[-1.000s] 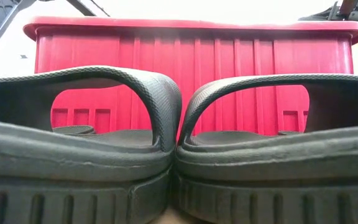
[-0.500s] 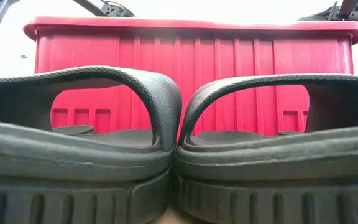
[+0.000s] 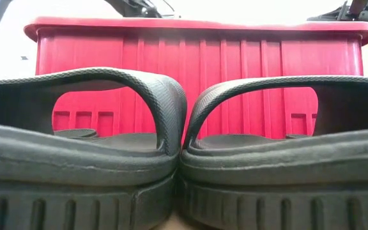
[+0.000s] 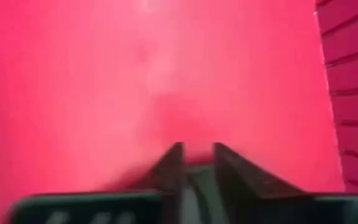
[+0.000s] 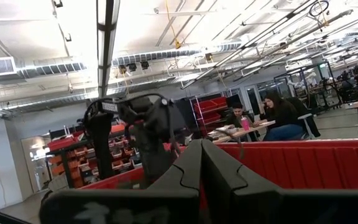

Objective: Pick and place slides into bin
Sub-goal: Put the slipper into the bin

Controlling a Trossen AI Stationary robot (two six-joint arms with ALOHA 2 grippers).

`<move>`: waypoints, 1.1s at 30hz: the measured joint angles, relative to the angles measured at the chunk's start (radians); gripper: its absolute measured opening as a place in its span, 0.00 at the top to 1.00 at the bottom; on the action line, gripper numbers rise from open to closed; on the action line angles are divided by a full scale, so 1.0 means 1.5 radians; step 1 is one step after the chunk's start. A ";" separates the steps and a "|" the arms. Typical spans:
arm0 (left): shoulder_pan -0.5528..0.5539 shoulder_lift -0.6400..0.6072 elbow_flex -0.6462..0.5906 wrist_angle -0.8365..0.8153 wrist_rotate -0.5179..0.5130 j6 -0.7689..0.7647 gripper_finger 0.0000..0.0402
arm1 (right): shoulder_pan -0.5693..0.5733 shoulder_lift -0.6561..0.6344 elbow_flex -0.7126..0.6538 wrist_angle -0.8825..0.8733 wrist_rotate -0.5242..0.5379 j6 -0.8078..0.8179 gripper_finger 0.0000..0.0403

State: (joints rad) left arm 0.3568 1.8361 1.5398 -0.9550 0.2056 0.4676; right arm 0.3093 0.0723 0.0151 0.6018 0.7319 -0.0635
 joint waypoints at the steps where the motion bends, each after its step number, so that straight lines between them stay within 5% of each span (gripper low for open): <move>1: -0.001 0.010 0.000 0.006 0.007 -0.005 0.91 | 0.000 0.000 0.000 0.000 0.000 0.000 1.00; 17: 0.018 0.114 -0.001 -0.054 -0.044 -0.002 0.99 | 0.000 0.000 0.000 0.000 0.000 0.025 1.00; 33: 0.019 0.103 0.004 -0.090 -0.073 -0.022 1.00 | 0.000 0.000 0.000 -0.001 0.001 0.030 1.00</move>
State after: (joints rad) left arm 0.3859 1.9907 1.5457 -1.0900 0.0968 0.4349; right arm 0.3094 0.0723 0.0154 0.6006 0.7326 -0.0189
